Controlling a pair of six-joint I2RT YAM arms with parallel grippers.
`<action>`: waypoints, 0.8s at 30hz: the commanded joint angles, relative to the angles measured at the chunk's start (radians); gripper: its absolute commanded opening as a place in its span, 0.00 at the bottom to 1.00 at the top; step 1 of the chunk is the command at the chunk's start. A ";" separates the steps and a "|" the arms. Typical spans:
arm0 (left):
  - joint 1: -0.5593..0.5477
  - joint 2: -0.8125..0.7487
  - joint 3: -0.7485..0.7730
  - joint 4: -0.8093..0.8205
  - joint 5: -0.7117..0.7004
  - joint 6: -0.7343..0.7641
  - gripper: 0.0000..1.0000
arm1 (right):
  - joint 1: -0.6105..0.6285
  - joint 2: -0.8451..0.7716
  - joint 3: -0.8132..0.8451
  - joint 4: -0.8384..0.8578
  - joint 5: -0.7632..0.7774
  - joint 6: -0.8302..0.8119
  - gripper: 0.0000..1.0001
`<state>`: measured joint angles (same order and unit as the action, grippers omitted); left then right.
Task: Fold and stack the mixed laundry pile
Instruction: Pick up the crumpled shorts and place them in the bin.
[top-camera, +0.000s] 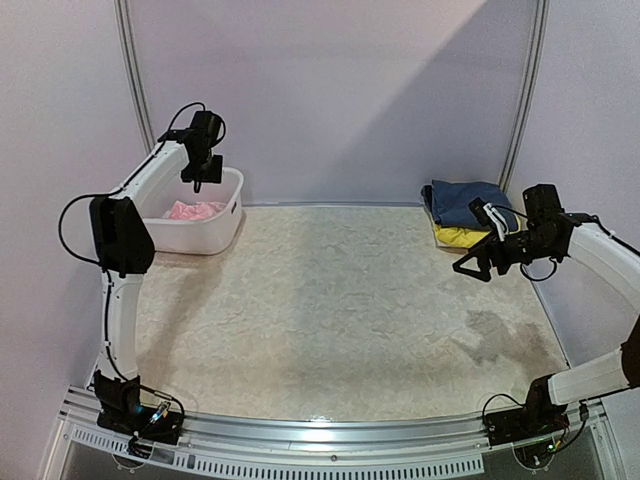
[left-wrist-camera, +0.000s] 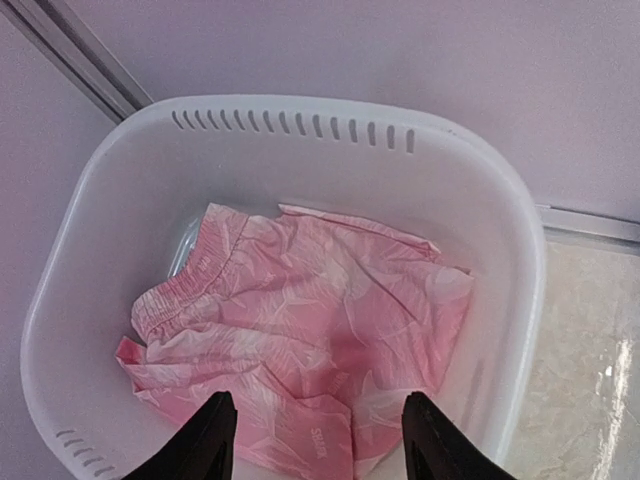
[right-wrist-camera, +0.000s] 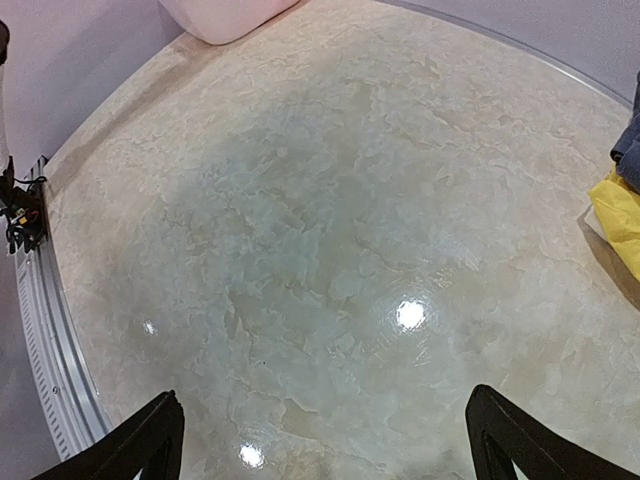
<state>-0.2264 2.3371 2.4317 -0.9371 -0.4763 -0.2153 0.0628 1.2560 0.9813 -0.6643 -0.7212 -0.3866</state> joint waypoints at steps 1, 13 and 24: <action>0.046 0.123 0.104 0.014 0.027 0.031 0.58 | -0.001 0.029 -0.011 0.001 -0.026 -0.010 0.99; 0.154 0.297 0.132 -0.008 0.113 -0.064 0.60 | -0.001 0.113 0.007 -0.023 -0.011 -0.040 0.99; 0.220 0.395 0.199 -0.088 0.251 -0.112 0.54 | 0.017 0.174 0.031 -0.046 -0.014 -0.055 0.99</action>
<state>-0.0277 2.7045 2.5893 -0.9787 -0.2966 -0.3046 0.0677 1.4158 0.9863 -0.6922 -0.7284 -0.4282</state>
